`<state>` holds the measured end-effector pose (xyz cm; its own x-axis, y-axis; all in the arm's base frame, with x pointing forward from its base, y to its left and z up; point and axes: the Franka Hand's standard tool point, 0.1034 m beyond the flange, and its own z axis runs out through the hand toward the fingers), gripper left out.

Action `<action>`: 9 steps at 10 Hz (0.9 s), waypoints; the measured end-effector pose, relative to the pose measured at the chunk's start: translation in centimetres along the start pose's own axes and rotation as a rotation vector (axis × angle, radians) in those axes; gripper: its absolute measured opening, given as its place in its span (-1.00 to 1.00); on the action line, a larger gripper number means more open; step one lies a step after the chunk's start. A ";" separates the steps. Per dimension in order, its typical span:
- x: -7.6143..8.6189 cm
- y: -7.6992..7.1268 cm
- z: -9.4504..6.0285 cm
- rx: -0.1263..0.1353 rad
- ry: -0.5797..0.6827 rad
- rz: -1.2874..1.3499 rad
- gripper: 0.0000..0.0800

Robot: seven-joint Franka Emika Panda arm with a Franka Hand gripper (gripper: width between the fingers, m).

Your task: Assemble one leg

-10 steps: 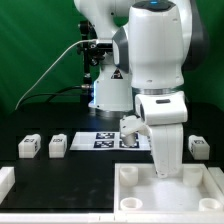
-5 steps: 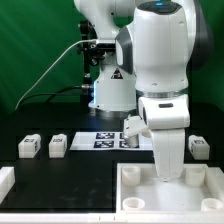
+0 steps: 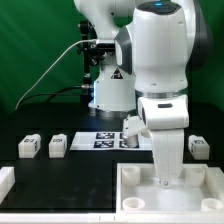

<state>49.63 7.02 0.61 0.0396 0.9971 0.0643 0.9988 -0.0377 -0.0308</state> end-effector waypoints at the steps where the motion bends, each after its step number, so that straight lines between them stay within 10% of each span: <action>1: 0.0 0.0 0.0 0.000 0.000 0.000 0.59; 9: 0.1 -0.5 -1.7 -0.018 -0.002 0.162 0.62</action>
Offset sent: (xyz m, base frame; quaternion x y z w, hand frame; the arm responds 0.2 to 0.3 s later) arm 0.0000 0.0000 0.0000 0.0000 0.0000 0.0000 1.0000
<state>49.18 7.05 2.36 0.2001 0.9781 0.0578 0.9797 -0.1991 -0.0231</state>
